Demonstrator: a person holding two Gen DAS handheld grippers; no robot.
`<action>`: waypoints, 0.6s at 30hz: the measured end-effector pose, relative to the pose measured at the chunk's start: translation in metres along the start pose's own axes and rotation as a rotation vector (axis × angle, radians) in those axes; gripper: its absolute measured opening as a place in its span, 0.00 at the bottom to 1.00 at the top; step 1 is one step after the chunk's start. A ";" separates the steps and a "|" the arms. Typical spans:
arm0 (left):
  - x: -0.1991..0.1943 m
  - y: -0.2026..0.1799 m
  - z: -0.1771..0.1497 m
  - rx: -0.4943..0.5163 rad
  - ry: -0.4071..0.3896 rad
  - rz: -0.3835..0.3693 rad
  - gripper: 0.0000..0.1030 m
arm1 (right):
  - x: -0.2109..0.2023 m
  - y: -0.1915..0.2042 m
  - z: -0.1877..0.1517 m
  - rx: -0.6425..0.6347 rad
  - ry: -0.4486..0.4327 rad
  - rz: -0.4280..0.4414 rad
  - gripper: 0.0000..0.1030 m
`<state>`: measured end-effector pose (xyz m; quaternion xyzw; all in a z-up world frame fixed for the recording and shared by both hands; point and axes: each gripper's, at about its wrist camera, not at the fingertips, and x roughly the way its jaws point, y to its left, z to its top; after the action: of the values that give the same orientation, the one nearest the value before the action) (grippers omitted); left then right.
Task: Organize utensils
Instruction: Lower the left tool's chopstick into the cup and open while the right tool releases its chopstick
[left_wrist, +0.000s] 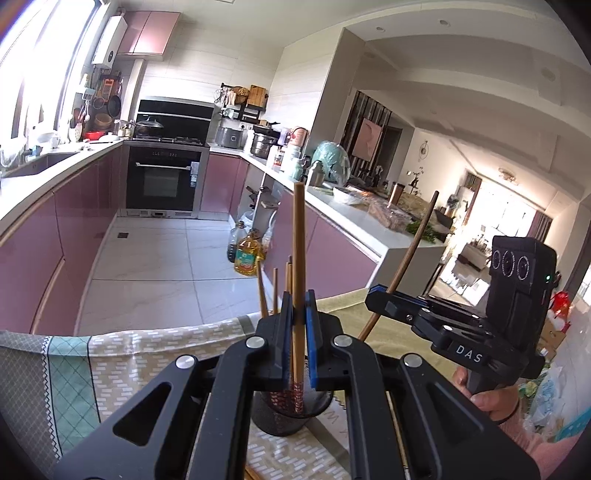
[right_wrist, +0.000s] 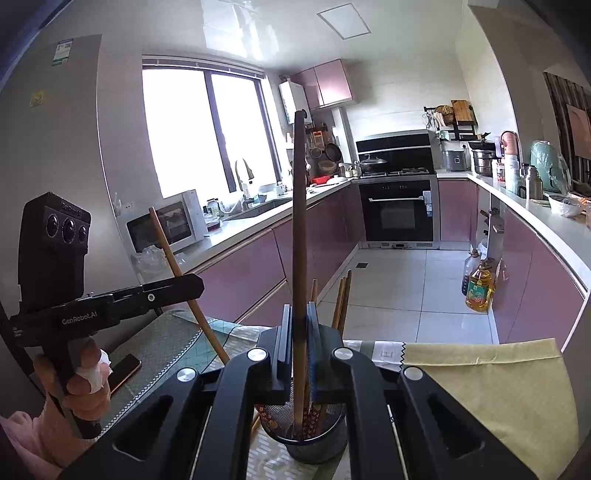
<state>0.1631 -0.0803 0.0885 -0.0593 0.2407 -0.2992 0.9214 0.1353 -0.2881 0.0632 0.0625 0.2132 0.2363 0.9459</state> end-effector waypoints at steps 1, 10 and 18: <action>0.003 0.000 -0.001 0.006 0.010 0.005 0.07 | 0.004 -0.001 -0.002 0.000 0.011 -0.005 0.06; 0.025 -0.002 -0.021 0.066 0.126 0.025 0.07 | 0.028 -0.007 -0.016 0.011 0.109 -0.013 0.06; 0.046 -0.001 -0.029 0.125 0.229 0.040 0.07 | 0.048 -0.013 -0.026 0.037 0.205 -0.018 0.06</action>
<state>0.1810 -0.1071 0.0448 0.0376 0.3262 -0.3001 0.8956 0.1678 -0.2763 0.0194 0.0535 0.3135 0.2289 0.9200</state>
